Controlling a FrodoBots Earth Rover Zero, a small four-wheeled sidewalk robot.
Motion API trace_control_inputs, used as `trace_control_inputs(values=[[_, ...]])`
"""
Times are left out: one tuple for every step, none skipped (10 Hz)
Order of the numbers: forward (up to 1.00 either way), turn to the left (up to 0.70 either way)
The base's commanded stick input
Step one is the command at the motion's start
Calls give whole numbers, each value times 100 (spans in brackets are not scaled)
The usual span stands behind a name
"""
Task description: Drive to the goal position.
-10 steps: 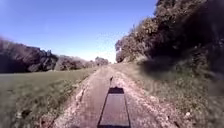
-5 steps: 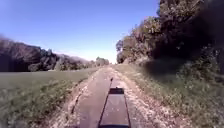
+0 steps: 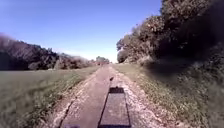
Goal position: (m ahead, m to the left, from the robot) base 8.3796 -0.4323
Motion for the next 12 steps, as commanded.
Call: trace_control_inputs(values=[[85,0],[85,0],[85,0],[85,0],[85,0],[85,0],[85,0],[85,0],[85,0],[85,0],[85,-4],[85,-18]])
